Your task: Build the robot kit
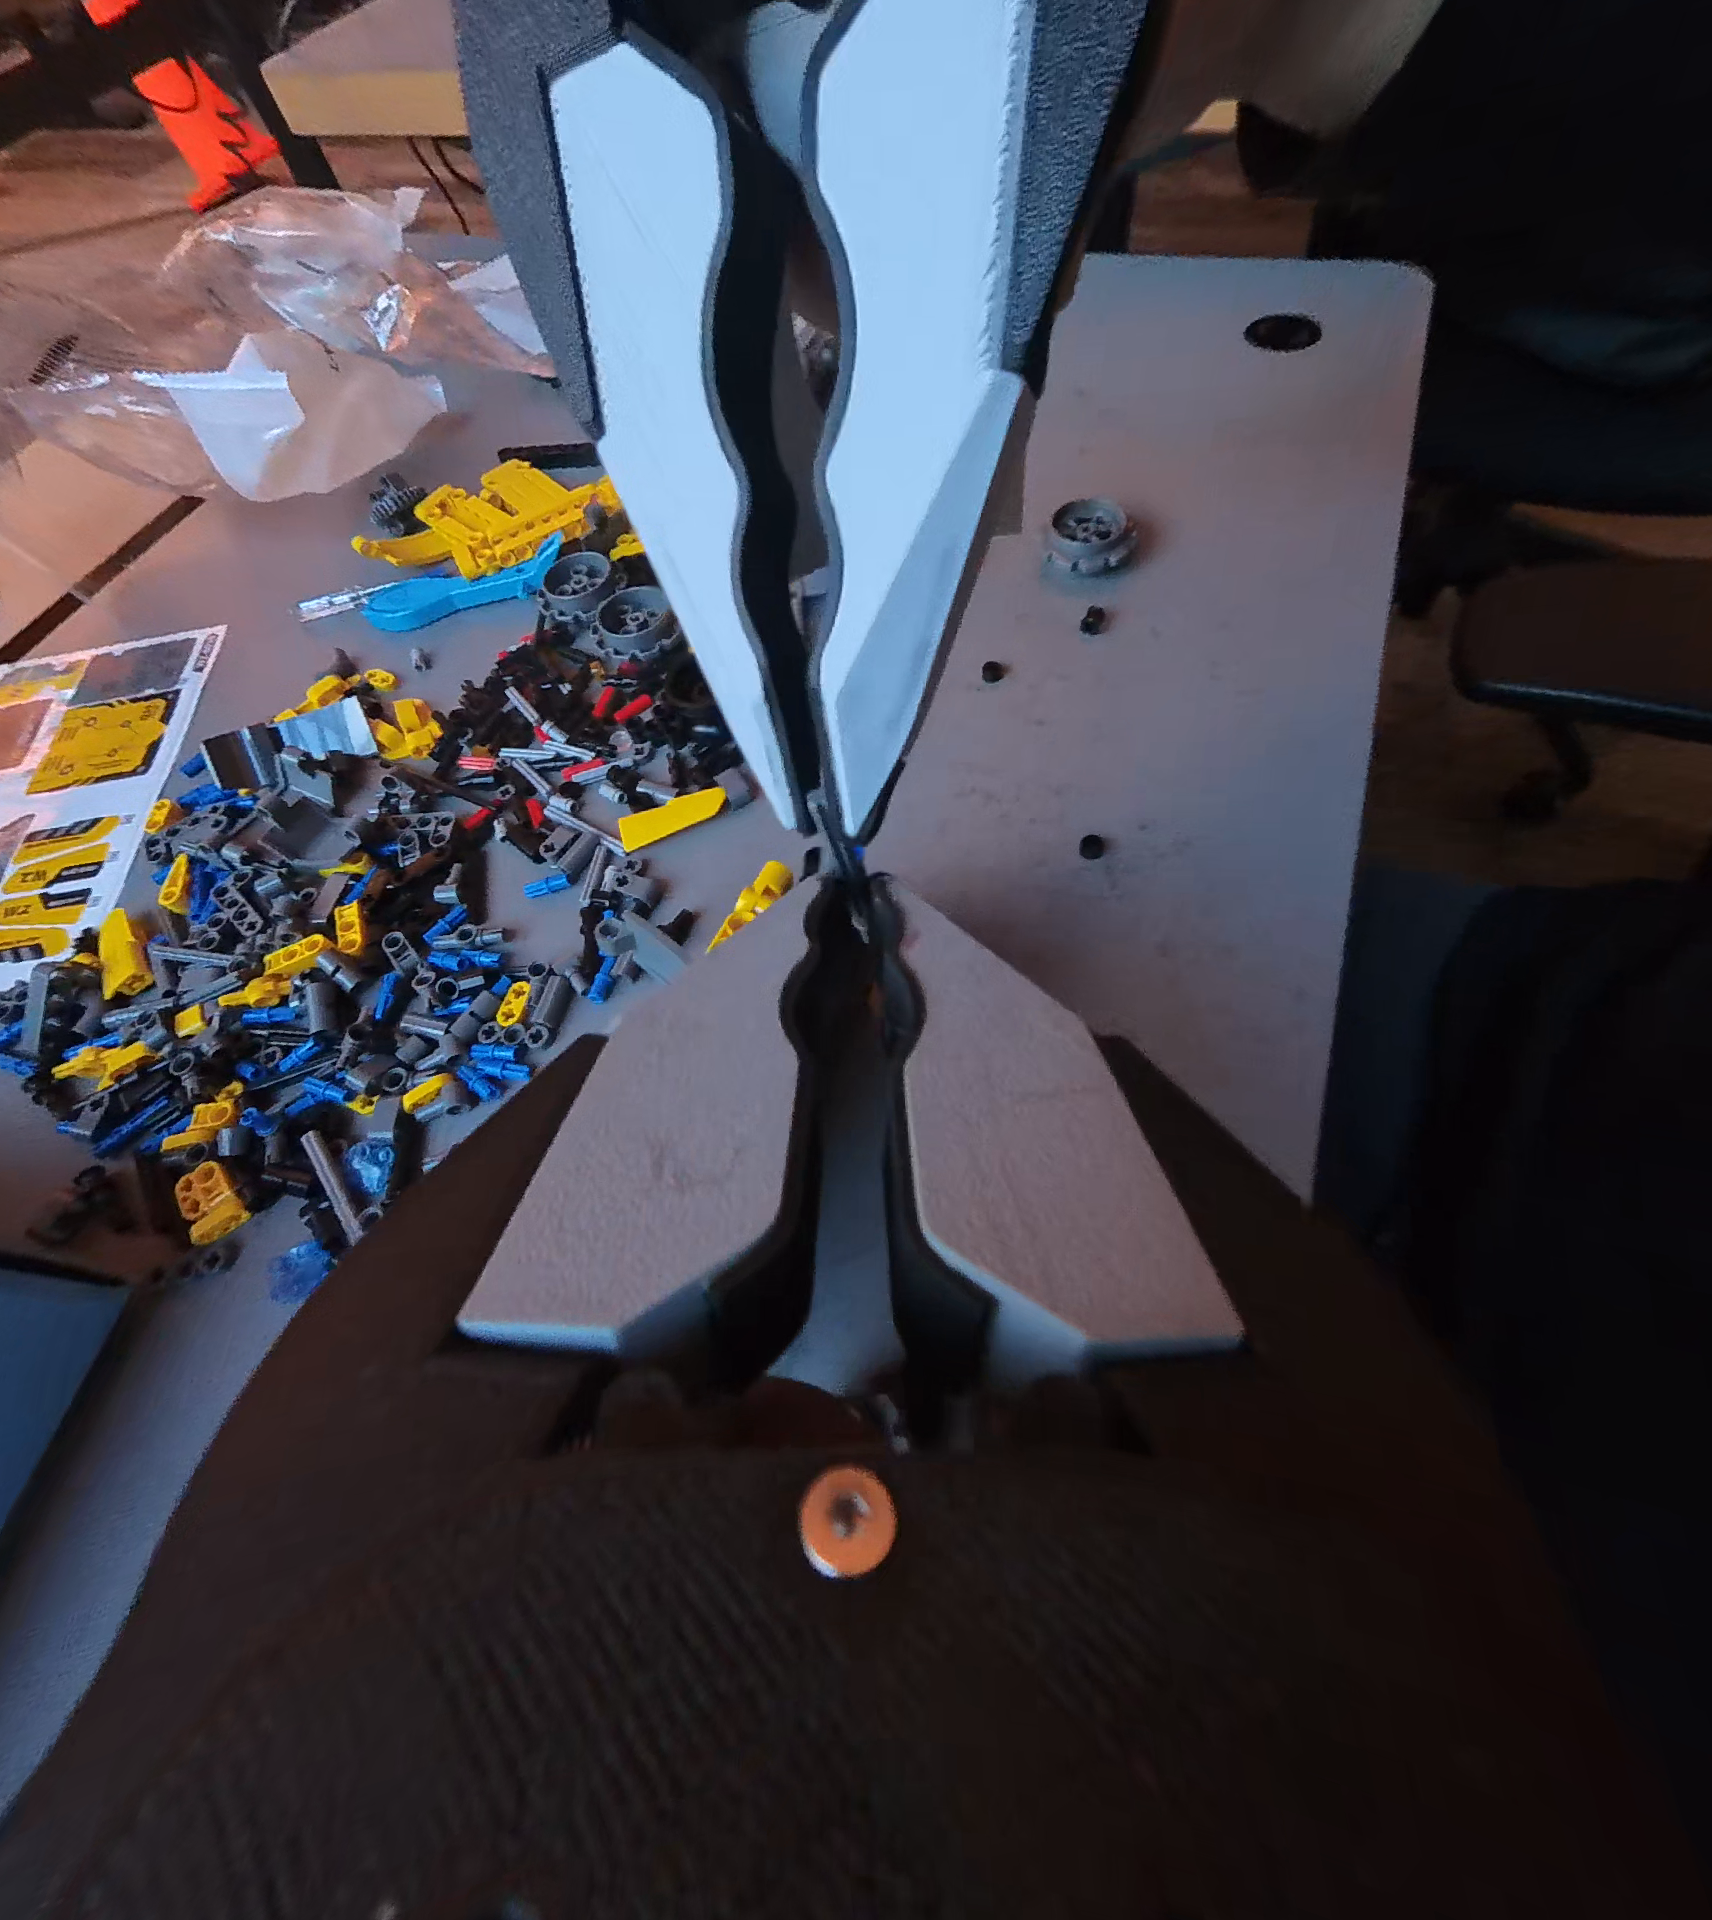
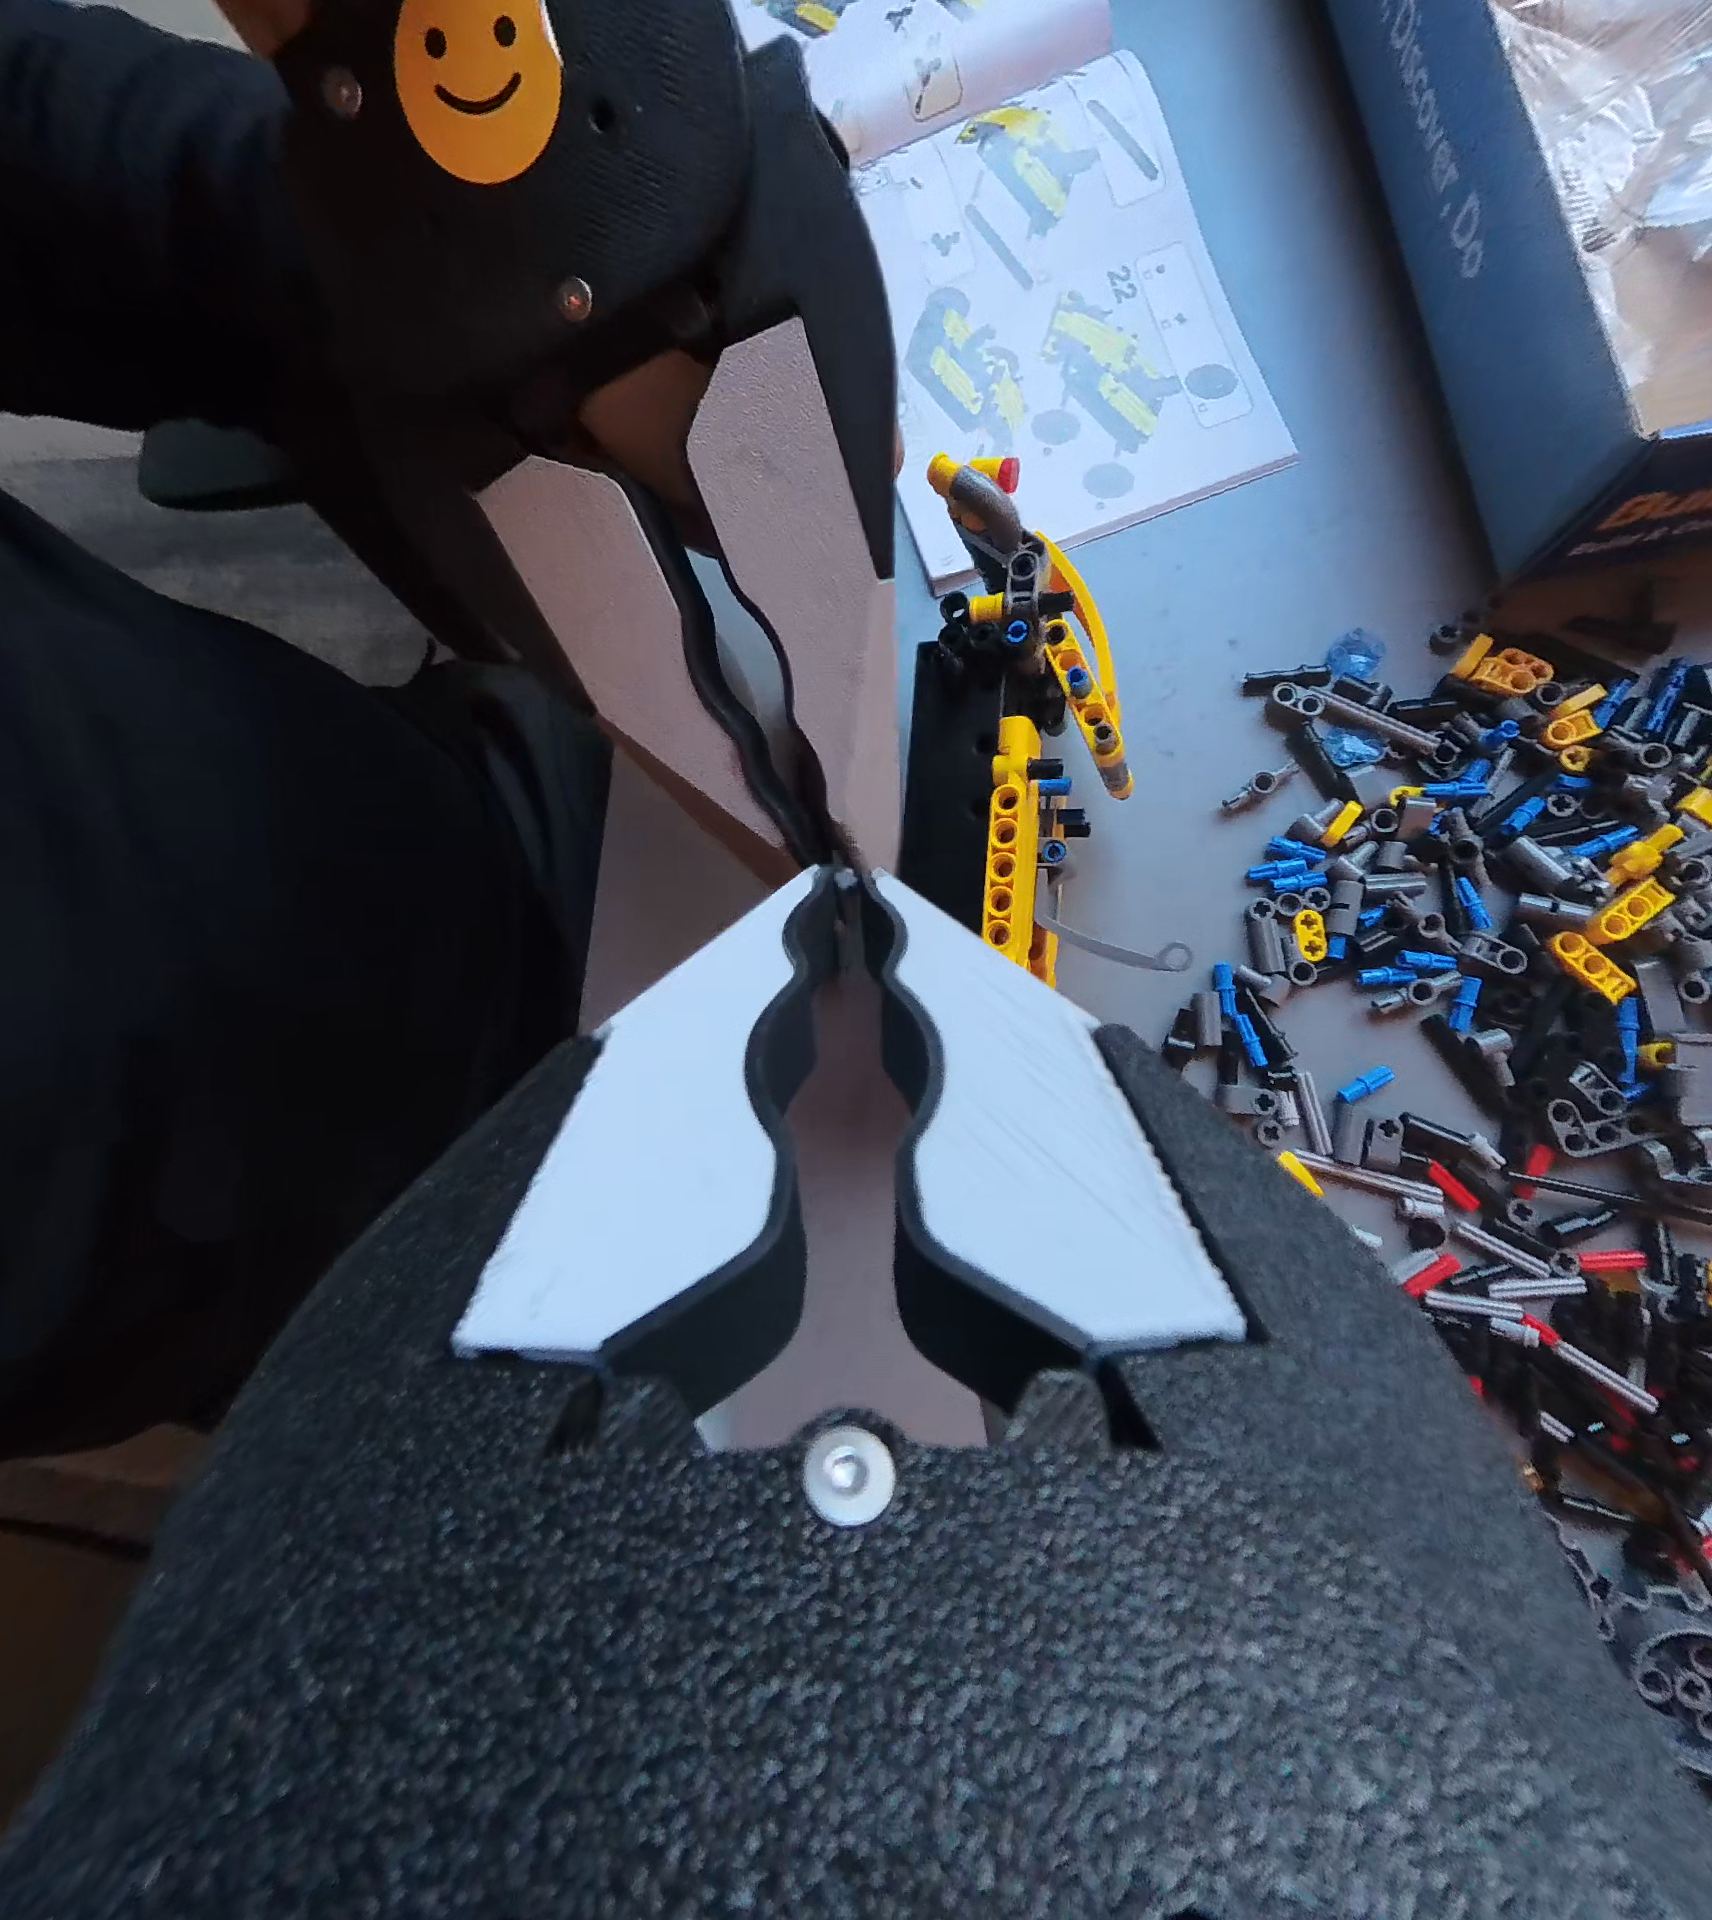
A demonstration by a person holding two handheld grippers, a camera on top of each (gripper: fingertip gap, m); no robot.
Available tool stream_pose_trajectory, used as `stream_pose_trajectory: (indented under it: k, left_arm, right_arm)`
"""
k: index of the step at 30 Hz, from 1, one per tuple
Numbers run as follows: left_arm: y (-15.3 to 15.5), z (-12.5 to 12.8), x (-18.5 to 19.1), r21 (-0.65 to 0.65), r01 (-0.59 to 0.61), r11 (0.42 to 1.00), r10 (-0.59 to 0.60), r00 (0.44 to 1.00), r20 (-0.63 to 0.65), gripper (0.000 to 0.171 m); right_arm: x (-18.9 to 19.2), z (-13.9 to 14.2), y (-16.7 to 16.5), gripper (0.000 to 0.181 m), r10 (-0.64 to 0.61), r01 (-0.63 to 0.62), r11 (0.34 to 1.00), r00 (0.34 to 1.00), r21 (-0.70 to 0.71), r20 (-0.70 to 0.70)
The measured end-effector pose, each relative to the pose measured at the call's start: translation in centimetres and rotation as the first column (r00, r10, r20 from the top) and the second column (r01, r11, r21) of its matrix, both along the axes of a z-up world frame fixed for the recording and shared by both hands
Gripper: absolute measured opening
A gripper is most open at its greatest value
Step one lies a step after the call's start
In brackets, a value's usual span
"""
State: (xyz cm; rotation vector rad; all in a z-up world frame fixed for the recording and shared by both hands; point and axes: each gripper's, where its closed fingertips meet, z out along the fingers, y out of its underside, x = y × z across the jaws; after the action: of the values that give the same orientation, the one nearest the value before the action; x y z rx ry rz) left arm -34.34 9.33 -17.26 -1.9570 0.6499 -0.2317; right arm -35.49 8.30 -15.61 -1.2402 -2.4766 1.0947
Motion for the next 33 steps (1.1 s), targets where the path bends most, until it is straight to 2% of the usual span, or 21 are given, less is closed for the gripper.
stream_pose_trajectory:
  k: [2,5,6,11,13,15,21,26,33]
  left_arm:
    - [0.3,-0.1,-0.5,0.035,-0.026,0.999,0.027,0.999,-0.027,0.0]
    - [0.6,-0.8,-1.2,0.054,-0.061,0.997,0.064,0.997,-0.05,0.0]
    - [0.6,-1.0,-1.3,0.056,-0.063,0.996,0.066,0.996,-0.062,0.0]
    - [0.7,-1.2,-0.9,0.109,-0.056,0.992,0.069,0.99,-0.12,0.0]
    - [0.8,-1.3,-0.7,0.107,-0.056,0.993,0.067,0.993,-0.101,0.0]
    - [0.9,-1.6,-0.9,0.1,-0.073,0.992,0.083,0.991,-0.105,0.0]
    - [1.8,-1.7,-1.8,0.071,-0.154,0.985,0.15,0.987,0.057,0.001]
    - [2.4,-1.4,-2.6,0.003,-0.169,0.986,0.166,0.969,0.186,0.0]
    - [3.6,-1.3,-3.6,-0.185,-0.154,0.971,0.199,0.945,0.259,0.0]
  right_arm:
    - [0.1,-0.1,0.3,0.006,-0.031,0.032,0.999,0.999,0.005,-0.033]
    - [0.3,-0.1,1.4,0.032,-0.111,0.114,0.993,0.982,0.01,-0.154]
    - [0.4,-0.5,1.7,0.033,-0.131,0.135,0.991,0.975,0.015,-0.179]
    - [0.4,-3.6,1.5,0.018,-0.128,0.155,0.983,0.962,0.099,-0.242]
    - [-0.1,-3.6,1.5,0.006,-0.143,0.171,0.982,0.95,0.083,-0.276]
    - [-0.4,-3.4,1.4,0.005,-0.154,0.167,0.986,0.948,0.024,-0.28]
    - [-1.1,-3.1,2.1,0.005,-0.204,0.167,0.971,0.953,-0.172,-0.224]
    - [-1.9,-2.8,3.0,0.006,-0.231,0.18,0.923,0.966,-0.341,-0.113]
    - [-2.8,-2.7,4.0,0.005,-0.239,0.186,0.911,0.965,-0.368,-0.104]
